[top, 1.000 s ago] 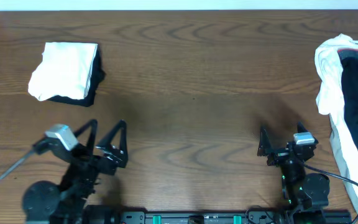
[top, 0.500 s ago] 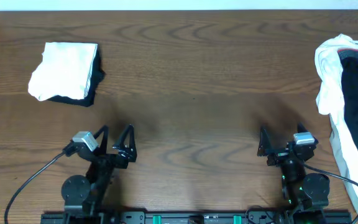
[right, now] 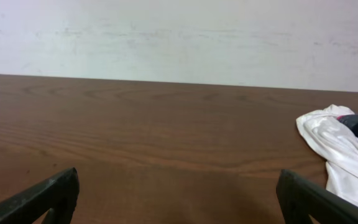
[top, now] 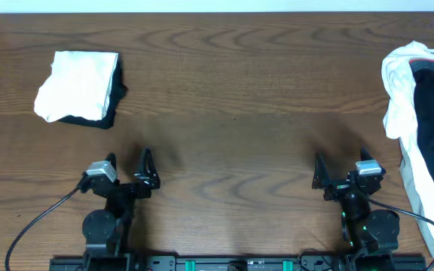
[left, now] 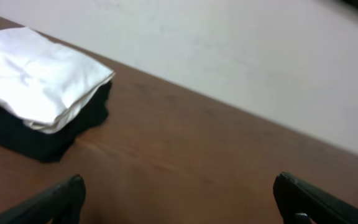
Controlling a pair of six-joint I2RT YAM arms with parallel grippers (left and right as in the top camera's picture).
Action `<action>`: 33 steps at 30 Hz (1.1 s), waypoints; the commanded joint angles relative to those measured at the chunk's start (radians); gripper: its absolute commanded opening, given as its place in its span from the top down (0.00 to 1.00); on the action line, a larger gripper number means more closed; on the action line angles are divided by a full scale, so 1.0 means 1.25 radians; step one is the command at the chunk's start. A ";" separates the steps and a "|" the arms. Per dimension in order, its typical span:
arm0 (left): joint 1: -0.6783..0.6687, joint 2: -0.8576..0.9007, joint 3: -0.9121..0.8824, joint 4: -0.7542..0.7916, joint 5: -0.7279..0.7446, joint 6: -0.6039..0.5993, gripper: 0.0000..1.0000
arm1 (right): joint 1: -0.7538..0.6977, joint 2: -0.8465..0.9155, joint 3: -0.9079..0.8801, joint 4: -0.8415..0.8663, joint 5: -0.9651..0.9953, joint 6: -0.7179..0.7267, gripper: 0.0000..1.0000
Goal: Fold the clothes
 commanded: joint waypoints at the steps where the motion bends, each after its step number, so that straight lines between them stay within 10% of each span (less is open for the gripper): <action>1: -0.007 -0.007 -0.016 -0.028 -0.019 0.121 0.02 | 0.003 -0.005 -0.001 -0.004 0.008 0.010 0.01; 33: -0.017 -0.006 -0.016 -0.026 -0.018 0.245 0.02 | 0.003 -0.005 -0.001 -0.004 0.008 0.010 0.01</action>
